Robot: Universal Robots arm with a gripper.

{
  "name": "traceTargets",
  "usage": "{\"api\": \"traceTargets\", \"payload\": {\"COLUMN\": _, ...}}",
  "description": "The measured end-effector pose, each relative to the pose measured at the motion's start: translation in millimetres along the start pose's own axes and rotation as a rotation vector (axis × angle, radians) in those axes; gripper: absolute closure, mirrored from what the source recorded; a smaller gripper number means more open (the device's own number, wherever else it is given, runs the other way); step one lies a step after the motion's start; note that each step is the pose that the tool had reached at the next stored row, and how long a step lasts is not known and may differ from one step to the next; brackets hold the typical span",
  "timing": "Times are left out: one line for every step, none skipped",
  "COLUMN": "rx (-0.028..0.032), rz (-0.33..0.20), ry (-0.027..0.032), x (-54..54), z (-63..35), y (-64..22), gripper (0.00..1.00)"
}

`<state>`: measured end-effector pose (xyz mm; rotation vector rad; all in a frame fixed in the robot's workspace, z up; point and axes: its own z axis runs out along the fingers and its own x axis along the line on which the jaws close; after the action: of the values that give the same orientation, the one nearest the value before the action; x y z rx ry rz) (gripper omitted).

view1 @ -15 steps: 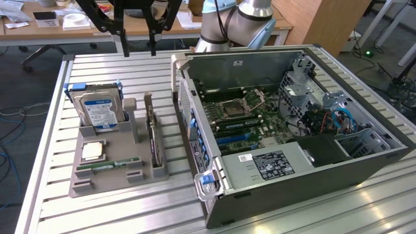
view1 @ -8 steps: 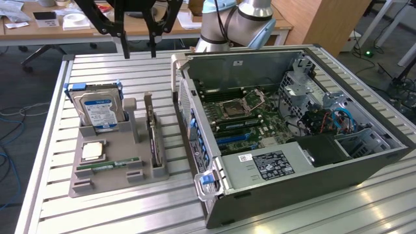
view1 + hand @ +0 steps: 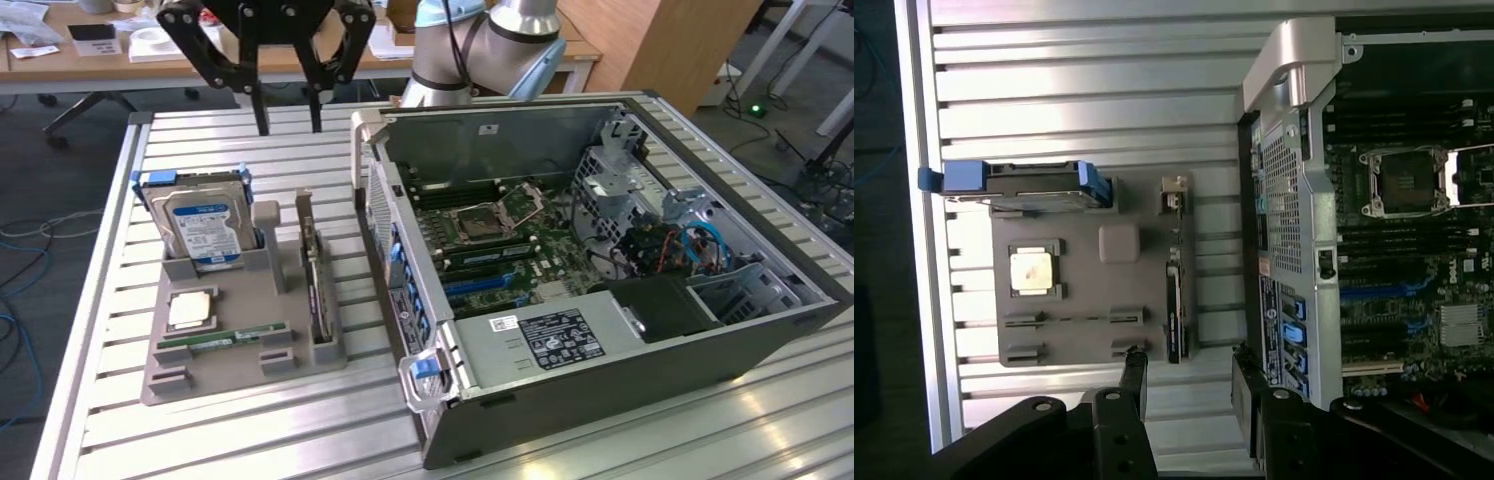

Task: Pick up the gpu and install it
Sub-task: 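Pick up the gpu and move the gpu toward the slot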

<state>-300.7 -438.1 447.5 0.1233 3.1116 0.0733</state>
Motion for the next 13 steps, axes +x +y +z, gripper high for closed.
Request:
{"api": "traceTargets", "payload": {"rx": 0.0001, "rz": 0.000, "ry": -0.0002, "x": 0.0, "z": 1.8, "y": -0.1, "gripper": 0.53}}
{"api": "traceTargets", "payload": {"rx": 0.0000, "rz": 0.000, "ry": -0.0005, "x": 0.1, "z": 3.6, "y": -0.2, "gripper": 0.53}}
{"api": "traceTargets", "payload": {"rx": 0.0001, "rz": 0.000, "ry": -0.0007, "x": 0.1, "z": 5.5, "y": -0.3, "gripper": 0.53}}
{"api": "traceTargets", "payload": {"rx": 0.0000, "rz": 0.000, "ry": -0.0010, "x": 0.1, "z": 7.3, "y": -0.4, "gripper": 0.53}}
{"api": "traceTargets", "payload": {"rx": 0.0001, "rz": 0.000, "ry": -0.0013, "x": 0.2, "z": 9.0, "y": -0.5, "gripper": 0.53}}
{"api": "traceTargets", "payload": {"rx": 0.0000, "rz": 0.000, "ry": -0.0017, "x": 0.3, "z": 10.9, "y": -0.5, "gripper": 0.53}}
{"api": "traceTargets", "payload": {"rx": -0.0002, "rz": 0.000, "ry": -0.0020, "x": 0.3, "z": 12.7, "y": -0.6, "gripper": 0.53}}
{"api": "traceTargets", "payload": {"rx": -0.0001, "rz": 0.000, "ry": -0.0023, "x": 0.4, "z": 14.6, "y": -0.7, "gripper": 0.53}}
{"api": "traceTargets", "payload": {"rx": -0.0002, "rz": 0.000, "ry": -0.0027, "x": 0.4, "z": 16.4, "y": -0.8, "gripper": 0.53}}
{"api": "traceTargets", "payload": {"rx": -0.0002, "rz": 0.000, "ry": -0.0030, "x": 0.4, "z": 18.2, "y": -0.9, "gripper": 0.53}}
{"api": "traceTargets", "payload": {"rx": -0.0002, "rz": 0.000, "ry": -0.0032, "x": 0.5, "z": 20.0, "y": -1.0, "gripper": 0.53}}
{"api": "traceTargets", "payload": {"rx": -0.0003, "rz": 0.000, "ry": -0.0035, "x": 0.5, "z": 21.5, "y": -1.0, "gripper": 0.53}}
{"api": "traceTargets", "payload": {"rx": -0.0001, "rz": 0.000, "ry": -0.0033, "x": 0.5, "z": 22.0, "y": -1.0, "gripper": 0.53}}
